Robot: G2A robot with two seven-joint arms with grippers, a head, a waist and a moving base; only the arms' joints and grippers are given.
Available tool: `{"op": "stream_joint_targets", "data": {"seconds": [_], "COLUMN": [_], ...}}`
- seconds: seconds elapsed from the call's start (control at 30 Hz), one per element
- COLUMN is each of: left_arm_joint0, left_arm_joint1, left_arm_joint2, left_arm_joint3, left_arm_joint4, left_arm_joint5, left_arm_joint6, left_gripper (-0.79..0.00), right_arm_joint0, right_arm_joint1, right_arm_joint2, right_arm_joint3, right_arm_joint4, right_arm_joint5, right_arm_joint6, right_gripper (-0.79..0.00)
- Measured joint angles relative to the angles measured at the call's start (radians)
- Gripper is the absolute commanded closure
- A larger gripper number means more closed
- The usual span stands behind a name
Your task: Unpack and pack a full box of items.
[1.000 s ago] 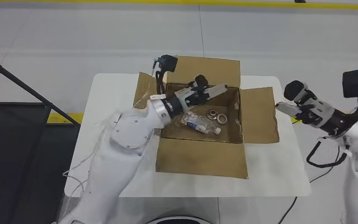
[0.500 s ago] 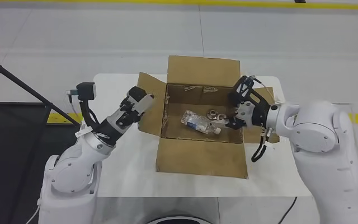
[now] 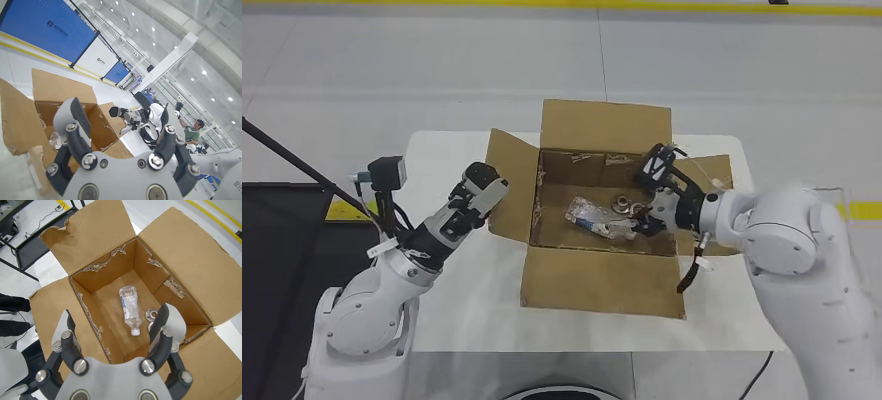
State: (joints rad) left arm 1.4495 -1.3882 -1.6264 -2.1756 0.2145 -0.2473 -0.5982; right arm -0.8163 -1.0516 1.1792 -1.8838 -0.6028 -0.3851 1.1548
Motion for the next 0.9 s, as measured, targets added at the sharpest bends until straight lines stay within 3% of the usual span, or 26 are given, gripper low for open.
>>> {"op": "stream_joint_targets", "data": {"seconds": [0.33,0.6,0.9], "left_arm_joint0": [-0.058,-0.053,-0.054], "left_arm_joint1": [0.007,0.011,0.011], "left_arm_joint2": [-0.009,-0.02,-0.02], "left_arm_joint3": [0.097,0.1,0.1], "left_arm_joint4": [-0.018,-0.038,-0.038], "left_arm_joint5": [0.118,0.116,0.116], "left_arm_joint6": [0.089,0.092,0.092], "left_gripper": [-0.785,-0.785,-0.785], "right_arm_joint0": [0.193,0.347,0.442], "right_arm_joint1": [-0.061,-0.144,-0.231], "right_arm_joint2": [-0.317,-0.528,-0.655], "right_arm_joint3": [0.161,0.411,0.652], "right_arm_joint4": [-0.249,-0.248,-0.239], "right_arm_joint5": [0.084,0.097,0.103], "right_arm_joint6": [0.047,0.063,0.029], "right_gripper": [-0.785,-0.785,-0.785]}}
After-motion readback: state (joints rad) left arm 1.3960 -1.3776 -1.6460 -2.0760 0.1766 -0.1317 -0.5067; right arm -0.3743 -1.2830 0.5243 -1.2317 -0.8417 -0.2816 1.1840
